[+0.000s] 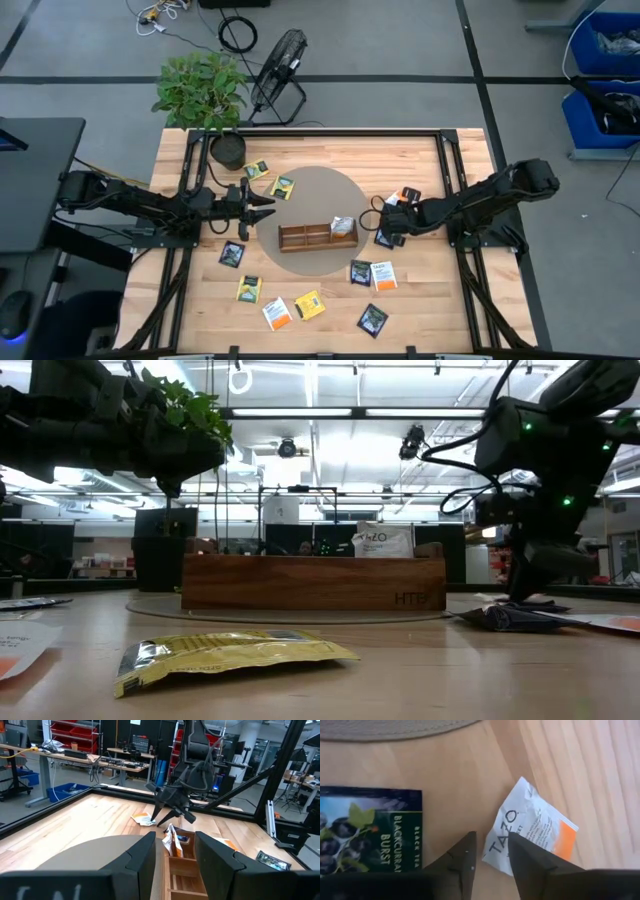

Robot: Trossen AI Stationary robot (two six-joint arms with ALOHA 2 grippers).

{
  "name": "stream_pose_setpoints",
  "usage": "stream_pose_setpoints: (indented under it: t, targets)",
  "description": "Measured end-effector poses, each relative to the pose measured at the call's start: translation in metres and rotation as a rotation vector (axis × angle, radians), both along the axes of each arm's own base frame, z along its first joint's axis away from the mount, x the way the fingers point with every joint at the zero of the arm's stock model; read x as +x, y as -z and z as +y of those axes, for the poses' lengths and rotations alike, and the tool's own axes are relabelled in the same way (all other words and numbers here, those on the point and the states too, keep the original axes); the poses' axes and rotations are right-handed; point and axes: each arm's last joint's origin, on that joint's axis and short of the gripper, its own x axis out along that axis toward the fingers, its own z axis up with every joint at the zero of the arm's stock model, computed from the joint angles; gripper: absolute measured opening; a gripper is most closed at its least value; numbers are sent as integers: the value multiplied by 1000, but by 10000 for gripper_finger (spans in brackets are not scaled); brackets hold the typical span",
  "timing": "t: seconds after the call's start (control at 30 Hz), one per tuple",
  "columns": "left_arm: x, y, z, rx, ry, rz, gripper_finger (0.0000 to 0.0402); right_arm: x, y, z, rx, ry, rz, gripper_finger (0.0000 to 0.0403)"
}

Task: Pick & Place Tea
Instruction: Put the white tea bag into the right section of the wooden organizer

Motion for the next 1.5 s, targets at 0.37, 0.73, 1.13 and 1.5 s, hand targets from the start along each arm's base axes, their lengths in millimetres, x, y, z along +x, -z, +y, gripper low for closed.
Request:
stream_pose_setpoints:
  t: [0.37, 0.73, 1.13, 1.5]
  targets:
    - [0, 0, 0, -3, 1, -1, 140, 0, 1, -17, 69, 83, 8, 29]
    - [0, 0, 0, -2, 2, -1, 140, 4, -17, -17, 39, 57, -33, 2]
    - [0, 0, 0, 1, 2, -3, 140, 9, -65, -8, 37, 19, -271, 1]
    - [11, -17, 0, 69, -1, -23, 140, 20, -111, 7, 39, -93, -394, 0]
